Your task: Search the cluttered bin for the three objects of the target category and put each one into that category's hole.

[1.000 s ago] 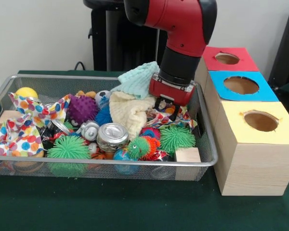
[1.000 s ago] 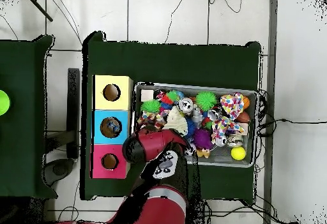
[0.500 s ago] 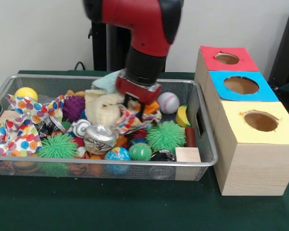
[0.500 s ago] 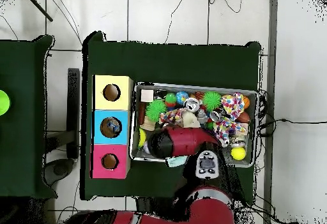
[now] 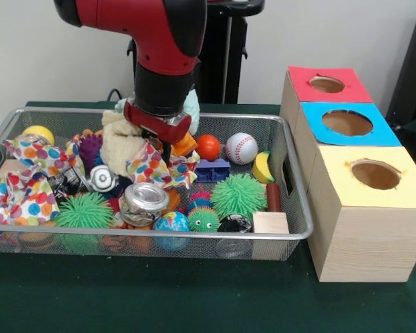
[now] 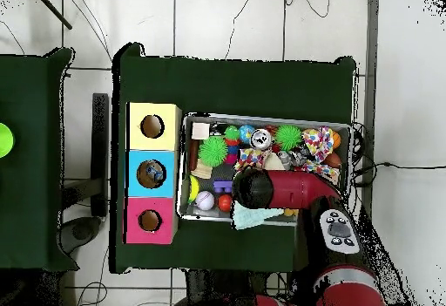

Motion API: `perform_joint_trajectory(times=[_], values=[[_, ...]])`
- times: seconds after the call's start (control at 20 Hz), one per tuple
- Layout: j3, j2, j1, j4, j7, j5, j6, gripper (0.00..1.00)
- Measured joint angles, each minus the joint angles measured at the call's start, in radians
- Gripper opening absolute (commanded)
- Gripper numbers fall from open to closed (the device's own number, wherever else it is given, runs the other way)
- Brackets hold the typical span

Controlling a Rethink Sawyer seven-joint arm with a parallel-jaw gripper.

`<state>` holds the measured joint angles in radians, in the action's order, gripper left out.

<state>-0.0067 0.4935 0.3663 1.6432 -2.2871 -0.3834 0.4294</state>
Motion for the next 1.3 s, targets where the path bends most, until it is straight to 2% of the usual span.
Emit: perform_joint_trajectory(times=[0.55,1.0,1.3], values=[[0.047,0.007,0.014,0.000,0.001,-0.067,0.021,0.00],[0.065,0.040,0.026,-0.007,0.001,-0.113,0.087,0.00],[0.102,0.067,0.059,-0.009,0.007,-0.127,0.159,0.00]])
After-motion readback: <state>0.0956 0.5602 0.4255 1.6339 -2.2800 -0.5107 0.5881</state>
